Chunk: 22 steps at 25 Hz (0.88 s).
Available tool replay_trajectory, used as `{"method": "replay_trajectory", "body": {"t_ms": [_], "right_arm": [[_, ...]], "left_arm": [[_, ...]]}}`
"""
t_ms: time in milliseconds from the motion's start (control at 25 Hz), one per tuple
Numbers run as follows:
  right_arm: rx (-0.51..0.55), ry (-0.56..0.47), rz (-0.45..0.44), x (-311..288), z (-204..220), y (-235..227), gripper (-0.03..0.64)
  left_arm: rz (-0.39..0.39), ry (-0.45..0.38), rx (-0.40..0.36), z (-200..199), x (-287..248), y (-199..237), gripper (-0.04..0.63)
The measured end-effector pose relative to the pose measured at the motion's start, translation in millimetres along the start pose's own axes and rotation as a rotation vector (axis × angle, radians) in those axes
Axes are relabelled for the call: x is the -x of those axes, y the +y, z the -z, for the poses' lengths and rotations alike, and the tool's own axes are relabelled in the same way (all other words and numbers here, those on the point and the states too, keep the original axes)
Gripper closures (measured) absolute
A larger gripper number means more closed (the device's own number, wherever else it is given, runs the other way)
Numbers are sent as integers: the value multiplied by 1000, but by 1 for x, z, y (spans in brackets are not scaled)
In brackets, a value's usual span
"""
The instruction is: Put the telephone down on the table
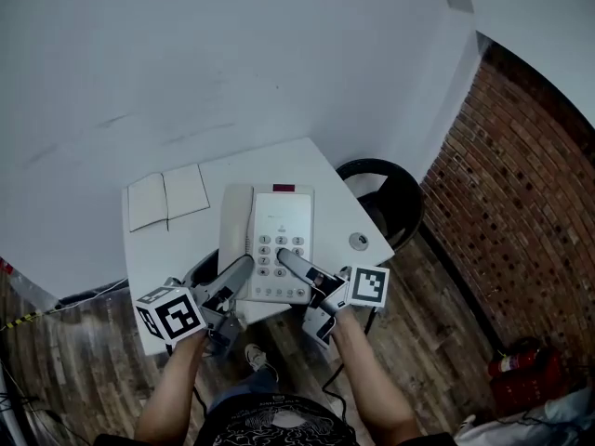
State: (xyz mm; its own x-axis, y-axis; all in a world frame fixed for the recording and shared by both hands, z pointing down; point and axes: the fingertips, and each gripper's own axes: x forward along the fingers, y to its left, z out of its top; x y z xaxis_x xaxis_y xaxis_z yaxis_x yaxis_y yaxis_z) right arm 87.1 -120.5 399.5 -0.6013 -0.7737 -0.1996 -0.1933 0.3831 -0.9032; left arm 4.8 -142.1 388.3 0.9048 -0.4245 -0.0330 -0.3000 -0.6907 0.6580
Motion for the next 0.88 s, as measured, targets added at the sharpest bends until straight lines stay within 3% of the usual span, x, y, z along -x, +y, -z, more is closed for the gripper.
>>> {"method": "replay_trajectory", "body": {"t_ms": [400, 880], "right_arm": [[-36, 48, 22, -80, -61, -57, 433], [-88, 170, 65, -147, -77, -121, 433]], "left_arm": [[-41, -4, 42, -53, -55, 83, 232], [-126, -19, 123, -70, -72, 168, 232]]}}
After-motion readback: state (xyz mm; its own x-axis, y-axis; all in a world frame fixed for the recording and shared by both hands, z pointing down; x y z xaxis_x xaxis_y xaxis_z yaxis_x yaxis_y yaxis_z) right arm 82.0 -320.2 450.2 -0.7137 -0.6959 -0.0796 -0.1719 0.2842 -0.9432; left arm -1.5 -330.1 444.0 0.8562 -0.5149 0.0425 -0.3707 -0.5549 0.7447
